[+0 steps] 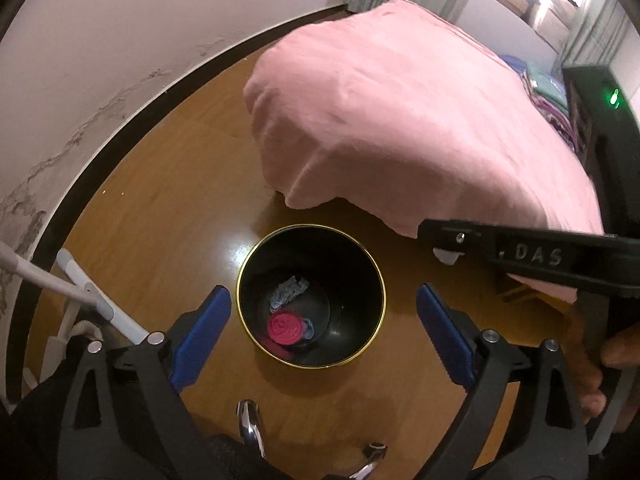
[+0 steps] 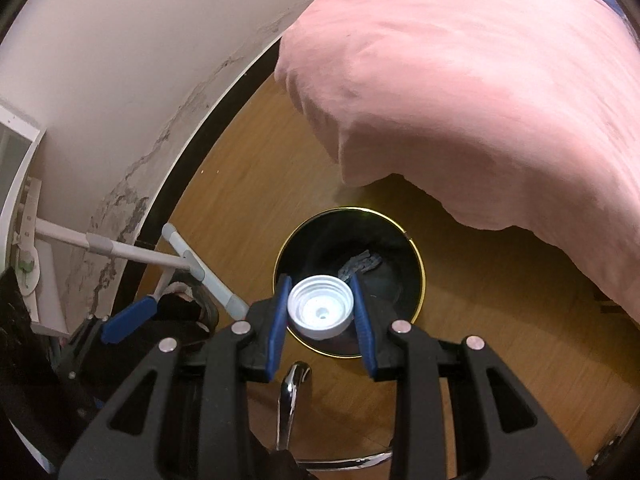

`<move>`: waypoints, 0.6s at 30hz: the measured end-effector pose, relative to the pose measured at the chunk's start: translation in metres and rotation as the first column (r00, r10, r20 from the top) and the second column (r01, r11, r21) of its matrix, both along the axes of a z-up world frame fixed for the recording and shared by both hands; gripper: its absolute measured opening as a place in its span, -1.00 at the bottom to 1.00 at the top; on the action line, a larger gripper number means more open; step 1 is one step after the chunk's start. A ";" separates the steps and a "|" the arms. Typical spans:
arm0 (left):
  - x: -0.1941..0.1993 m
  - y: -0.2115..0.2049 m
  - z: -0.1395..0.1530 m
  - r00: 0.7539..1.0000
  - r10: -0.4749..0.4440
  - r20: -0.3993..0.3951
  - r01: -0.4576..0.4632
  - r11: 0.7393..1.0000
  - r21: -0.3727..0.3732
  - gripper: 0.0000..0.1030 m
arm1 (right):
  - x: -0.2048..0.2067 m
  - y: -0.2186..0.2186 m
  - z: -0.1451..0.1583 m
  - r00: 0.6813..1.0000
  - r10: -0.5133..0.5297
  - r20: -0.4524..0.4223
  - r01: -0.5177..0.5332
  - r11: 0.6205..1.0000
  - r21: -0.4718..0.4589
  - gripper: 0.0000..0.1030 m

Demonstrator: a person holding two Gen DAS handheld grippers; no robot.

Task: Collect trash
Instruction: 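Carry the red lid and white cap to the bin and release both, then grasp the green box with left tool while right tool grasps the clear plastic bag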

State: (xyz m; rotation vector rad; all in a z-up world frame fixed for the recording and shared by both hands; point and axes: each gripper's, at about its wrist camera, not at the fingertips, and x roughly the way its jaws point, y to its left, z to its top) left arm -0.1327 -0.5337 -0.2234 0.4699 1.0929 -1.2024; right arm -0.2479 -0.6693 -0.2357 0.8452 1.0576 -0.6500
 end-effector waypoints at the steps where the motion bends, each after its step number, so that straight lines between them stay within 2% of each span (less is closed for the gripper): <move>1: 0.002 0.004 0.003 1.000 0.010 0.000 -0.010 1.000 -0.007 0.77 | 0.001 0.000 0.000 1.000 0.004 -0.001 -0.004 1.000 0.000 -0.40; 3: 0.005 0.009 0.009 1.000 0.019 0.001 -0.019 1.000 -0.017 0.77 | 0.004 0.000 -0.001 1.000 0.011 -0.005 -0.011 1.000 -0.002 -0.38; 4: 0.006 0.013 0.012 1.000 0.024 0.006 -0.024 0.999 -0.021 0.77 | 0.006 0.001 -0.001 1.000 0.014 -0.006 -0.014 1.000 -0.003 -0.26; 5: 0.007 0.015 0.015 1.000 0.028 0.009 -0.028 0.999 -0.025 0.77 | 0.007 0.002 0.000 1.000 0.017 -0.009 -0.017 1.000 -0.010 -0.02; 7: 0.010 0.022 0.023 0.999 0.038 0.012 -0.038 0.999 -0.038 0.77 | 0.009 0.003 0.003 1.000 0.019 -0.013 -0.019 0.999 -0.034 0.21; 11: 0.018 0.044 0.054 0.997 0.066 0.035 -0.063 0.995 -0.080 0.77 | 0.013 0.009 0.023 1.000 0.022 -0.013 -0.023 0.995 -0.102 0.21; 14: 0.023 0.070 0.087 0.992 0.098 0.085 -0.086 0.988 -0.126 0.77 | 0.024 0.024 0.056 0.998 0.056 0.017 -0.052 0.980 -0.191 0.22; 18: 0.041 0.125 0.146 0.973 0.168 0.157 -0.142 0.976 -0.165 0.77 | 0.057 0.068 0.113 0.982 0.169 0.089 -0.136 0.944 -0.301 0.29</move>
